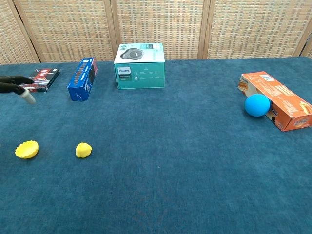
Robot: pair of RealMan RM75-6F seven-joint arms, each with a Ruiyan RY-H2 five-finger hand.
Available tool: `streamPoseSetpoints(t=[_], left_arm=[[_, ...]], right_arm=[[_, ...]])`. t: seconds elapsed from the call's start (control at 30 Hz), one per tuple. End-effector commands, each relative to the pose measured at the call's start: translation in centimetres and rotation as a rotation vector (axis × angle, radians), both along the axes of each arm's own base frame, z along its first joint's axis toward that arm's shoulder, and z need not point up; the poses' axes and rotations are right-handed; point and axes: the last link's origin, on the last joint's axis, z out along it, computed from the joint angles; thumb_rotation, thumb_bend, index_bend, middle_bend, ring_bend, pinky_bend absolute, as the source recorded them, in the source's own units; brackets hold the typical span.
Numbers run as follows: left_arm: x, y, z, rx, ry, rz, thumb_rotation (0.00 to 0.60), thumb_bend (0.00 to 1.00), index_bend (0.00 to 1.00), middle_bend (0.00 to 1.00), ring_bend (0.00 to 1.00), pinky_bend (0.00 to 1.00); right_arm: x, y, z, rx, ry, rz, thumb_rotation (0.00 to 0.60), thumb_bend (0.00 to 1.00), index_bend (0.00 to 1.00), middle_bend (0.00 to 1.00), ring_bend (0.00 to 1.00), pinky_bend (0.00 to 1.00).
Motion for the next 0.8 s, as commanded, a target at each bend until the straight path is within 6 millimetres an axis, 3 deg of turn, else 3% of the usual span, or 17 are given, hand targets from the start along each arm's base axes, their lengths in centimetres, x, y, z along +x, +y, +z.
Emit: streamPoseSetpoints(t=[0.03,0.4,0.8], left_arm=[[2.6,3.2,-4.4,-0.063,0.048,-0.031,0.6,0.11,0.29,0.0,0.0,0.0],[4.5,4.8,-9.3,-0.098,0.107,-0.014,0.6,0.16,0.32,0.0,0.0,0.0],[5.2,5.2,-11.0,-0.129,0.153,-0.005,0.6,0.26,0.43,0.0,0.0,0.0]], right_arm=[[-0.2,-0.2,0.1,-0.002,-0.005,-0.008,0.6,0.0,0.0,0.0,0.0,0.0],[-0.8,-0.6,0.1,0.01,-0.014,-0.024,0.6,0.0,0.0,0.0,0.0,0.0],[-0.9,-0.8,0.0,0.013,-0.013,-0.031,0.6,0.0,0.0,0.0,0.0,0.0]])
